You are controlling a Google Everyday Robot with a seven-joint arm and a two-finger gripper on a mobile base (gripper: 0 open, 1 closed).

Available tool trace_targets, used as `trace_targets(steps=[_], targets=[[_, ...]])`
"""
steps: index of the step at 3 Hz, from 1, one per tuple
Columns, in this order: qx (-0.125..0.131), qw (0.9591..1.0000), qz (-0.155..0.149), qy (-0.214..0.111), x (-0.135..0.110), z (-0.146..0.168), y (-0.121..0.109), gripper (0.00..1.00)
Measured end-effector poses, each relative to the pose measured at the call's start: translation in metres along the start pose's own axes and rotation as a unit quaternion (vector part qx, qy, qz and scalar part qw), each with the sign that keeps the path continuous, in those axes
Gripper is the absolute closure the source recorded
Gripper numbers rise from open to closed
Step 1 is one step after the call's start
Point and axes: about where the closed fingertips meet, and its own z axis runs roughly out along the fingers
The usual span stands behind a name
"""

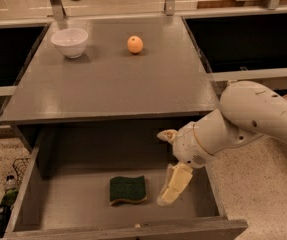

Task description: Pick sponge from top drawer and place on counter

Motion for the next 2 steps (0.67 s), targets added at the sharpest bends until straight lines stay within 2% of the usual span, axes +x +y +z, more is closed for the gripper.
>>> trace_targets(steps=[1, 2], targets=[[0.023, 0.9993, -0.023, 0.016, -0.0288, 0.0075, 0.0211, 0.00], [0.023, 0.9993, -0.023, 0.016, -0.0288, 0.0076, 0.0211, 0.00]])
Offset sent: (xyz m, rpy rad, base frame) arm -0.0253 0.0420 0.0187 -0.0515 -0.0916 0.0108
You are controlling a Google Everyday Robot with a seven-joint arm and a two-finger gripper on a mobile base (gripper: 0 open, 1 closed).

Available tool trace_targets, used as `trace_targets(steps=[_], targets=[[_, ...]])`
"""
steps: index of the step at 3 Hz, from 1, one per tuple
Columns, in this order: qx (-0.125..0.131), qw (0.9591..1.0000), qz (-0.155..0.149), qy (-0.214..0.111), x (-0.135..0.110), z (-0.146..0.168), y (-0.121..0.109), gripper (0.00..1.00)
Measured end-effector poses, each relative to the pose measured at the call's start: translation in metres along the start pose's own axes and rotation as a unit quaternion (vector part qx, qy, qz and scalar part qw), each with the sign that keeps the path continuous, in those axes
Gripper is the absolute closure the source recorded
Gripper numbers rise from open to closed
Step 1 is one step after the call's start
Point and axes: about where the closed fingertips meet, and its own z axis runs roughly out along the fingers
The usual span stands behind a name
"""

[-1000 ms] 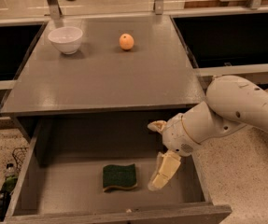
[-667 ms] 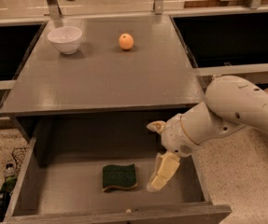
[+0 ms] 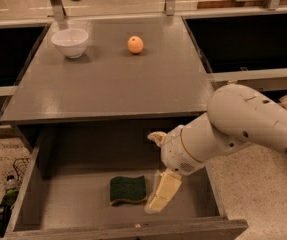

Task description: Pick sponge from top drawer and place on counter

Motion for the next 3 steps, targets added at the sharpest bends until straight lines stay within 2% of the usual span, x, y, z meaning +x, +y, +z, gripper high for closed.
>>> trace_targets(steps=[1, 2, 3], targets=[[0.006, 1.0000, 0.007, -0.001, 0.002, 0.006, -0.006, 0.00], [-0.002, 0.9997, 0.023, -0.003, 0.011, 0.027, -0.015, 0.00], [-0.001, 0.9997, 0.025, -0.002, 0.012, 0.028, -0.015, 0.00]])
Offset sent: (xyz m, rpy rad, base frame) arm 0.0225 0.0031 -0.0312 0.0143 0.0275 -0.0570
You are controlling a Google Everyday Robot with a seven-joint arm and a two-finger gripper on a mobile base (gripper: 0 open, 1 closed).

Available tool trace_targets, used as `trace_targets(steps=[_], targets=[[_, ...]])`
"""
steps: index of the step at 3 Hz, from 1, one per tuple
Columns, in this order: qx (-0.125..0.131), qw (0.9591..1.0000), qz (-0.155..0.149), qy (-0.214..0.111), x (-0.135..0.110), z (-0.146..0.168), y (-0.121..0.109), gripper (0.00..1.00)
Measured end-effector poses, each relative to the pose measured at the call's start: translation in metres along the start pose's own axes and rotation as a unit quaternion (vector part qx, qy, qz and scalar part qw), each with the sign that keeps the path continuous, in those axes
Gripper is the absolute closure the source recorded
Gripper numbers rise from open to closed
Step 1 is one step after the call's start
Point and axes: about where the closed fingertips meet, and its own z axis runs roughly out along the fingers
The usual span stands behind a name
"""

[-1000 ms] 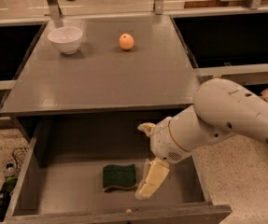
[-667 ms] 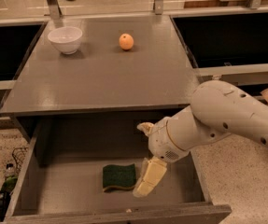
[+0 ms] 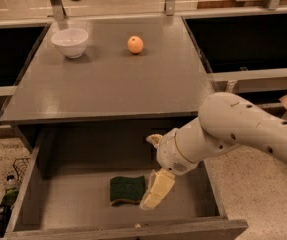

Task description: Pick sponge from top drawer and place on counter

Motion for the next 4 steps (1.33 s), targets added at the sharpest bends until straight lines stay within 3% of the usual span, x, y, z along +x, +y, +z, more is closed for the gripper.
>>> trace_targets(steps=[2, 4], targets=[[0.028, 0.9987, 0.035, 0.025, 0.007, 0.026, -0.011, 0.00], [0.029, 0.9986, 0.042, 0.013, 0.008, 0.031, -0.014, 0.00]])
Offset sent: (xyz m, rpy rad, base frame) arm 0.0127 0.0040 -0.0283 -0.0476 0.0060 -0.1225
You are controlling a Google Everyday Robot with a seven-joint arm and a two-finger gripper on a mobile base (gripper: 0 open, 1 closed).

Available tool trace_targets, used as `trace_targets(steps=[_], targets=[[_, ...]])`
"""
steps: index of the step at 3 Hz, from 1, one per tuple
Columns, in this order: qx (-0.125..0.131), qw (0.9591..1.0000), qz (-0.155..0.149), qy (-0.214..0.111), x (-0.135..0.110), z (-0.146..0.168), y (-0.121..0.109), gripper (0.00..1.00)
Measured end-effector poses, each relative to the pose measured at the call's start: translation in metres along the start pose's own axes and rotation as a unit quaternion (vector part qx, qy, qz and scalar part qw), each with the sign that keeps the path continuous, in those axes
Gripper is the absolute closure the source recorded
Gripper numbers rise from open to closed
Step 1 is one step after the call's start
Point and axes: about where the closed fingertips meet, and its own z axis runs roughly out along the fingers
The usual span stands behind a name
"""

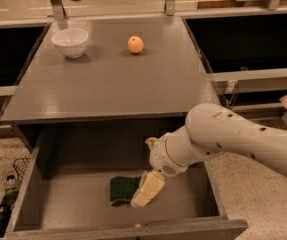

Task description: Pick sponge from top drawer and place on counter

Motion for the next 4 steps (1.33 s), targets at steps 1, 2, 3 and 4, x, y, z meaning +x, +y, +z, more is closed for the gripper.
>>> trace_targets(steps=[1, 2, 3, 4], targets=[[-0.006, 0.9996, 0.018, -0.019, 0.000, 0.026, -0.005, 0.00], [0.016, 0.9998, 0.011, -0.006, 0.002, 0.034, 0.000, 0.00], [0.016, 0.9998, 0.011, -0.006, 0.002, 0.034, 0.000, 0.00], [0.006, 0.9996, 0.017, -0.019, 0.005, 0.043, 0.002, 0.00]])
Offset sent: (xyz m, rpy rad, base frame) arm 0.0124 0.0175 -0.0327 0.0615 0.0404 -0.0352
